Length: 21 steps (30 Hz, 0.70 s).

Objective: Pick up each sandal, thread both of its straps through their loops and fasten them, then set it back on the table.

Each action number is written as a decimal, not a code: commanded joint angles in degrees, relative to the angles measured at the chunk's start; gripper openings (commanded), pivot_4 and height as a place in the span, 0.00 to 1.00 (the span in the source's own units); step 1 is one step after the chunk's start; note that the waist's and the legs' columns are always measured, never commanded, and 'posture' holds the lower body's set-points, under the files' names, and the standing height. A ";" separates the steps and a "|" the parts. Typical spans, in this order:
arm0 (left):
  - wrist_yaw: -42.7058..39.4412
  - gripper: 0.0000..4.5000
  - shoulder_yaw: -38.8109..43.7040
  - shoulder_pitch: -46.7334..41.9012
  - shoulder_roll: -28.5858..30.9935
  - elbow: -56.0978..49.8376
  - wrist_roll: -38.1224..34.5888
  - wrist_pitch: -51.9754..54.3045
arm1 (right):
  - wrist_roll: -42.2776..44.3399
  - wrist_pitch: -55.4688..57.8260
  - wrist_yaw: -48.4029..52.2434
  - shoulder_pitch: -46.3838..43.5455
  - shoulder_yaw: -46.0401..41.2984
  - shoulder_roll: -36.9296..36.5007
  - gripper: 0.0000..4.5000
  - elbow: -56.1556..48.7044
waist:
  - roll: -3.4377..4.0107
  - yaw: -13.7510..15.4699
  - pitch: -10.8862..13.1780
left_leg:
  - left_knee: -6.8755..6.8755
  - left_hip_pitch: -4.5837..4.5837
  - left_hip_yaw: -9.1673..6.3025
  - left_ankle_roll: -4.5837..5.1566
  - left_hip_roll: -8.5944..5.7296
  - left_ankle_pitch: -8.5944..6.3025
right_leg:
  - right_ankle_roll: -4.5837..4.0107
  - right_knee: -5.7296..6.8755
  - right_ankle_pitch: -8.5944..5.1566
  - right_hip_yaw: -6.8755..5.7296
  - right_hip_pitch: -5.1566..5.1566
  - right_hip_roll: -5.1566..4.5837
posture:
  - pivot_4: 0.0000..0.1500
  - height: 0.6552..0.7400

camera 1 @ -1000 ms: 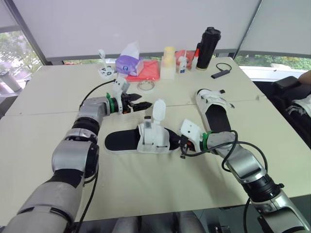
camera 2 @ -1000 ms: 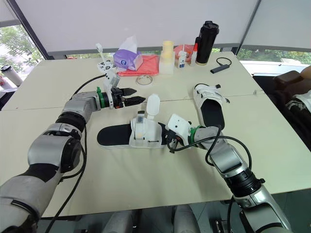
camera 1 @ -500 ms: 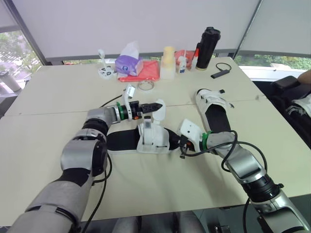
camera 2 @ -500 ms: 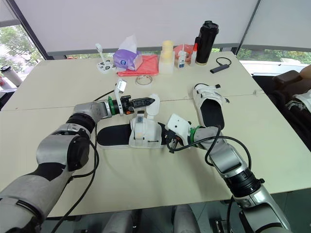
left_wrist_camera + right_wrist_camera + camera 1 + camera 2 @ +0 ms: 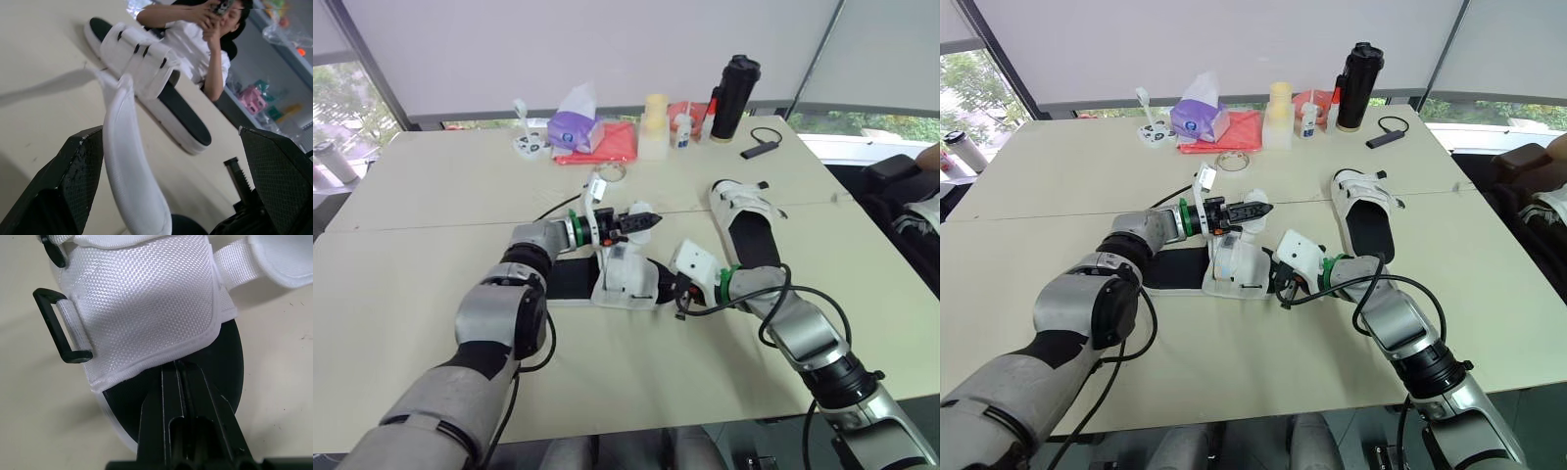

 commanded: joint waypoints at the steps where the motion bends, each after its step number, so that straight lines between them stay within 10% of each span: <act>1: -3.53 0.99 1.57 -2.40 0.10 -1.21 -2.04 0.52 | 0.00 -0.07 -0.15 0.31 0.34 0.46 0.00 -1.79 | 0.00 -0.04 0.00 | 0.00 0.00 0.00 0.00 0.00 0.00 | 0.00 0.00 0.00 0.00 0.00 0.00 | 1.00 1.00; 21: -11.08 0.93 -1.09 -1.41 1.68 -2.63 -0.75 1.95 | 0.04 -0.13 -0.37 0.23 0.23 0.37 0.00 -1.76 | 0.00 -0.15 0.00 | 0.00 0.00 0.00 0.00 0.00 0.00 | 0.00 0.00 0.00 0.00 0.00 0.00 | 1.00 1.00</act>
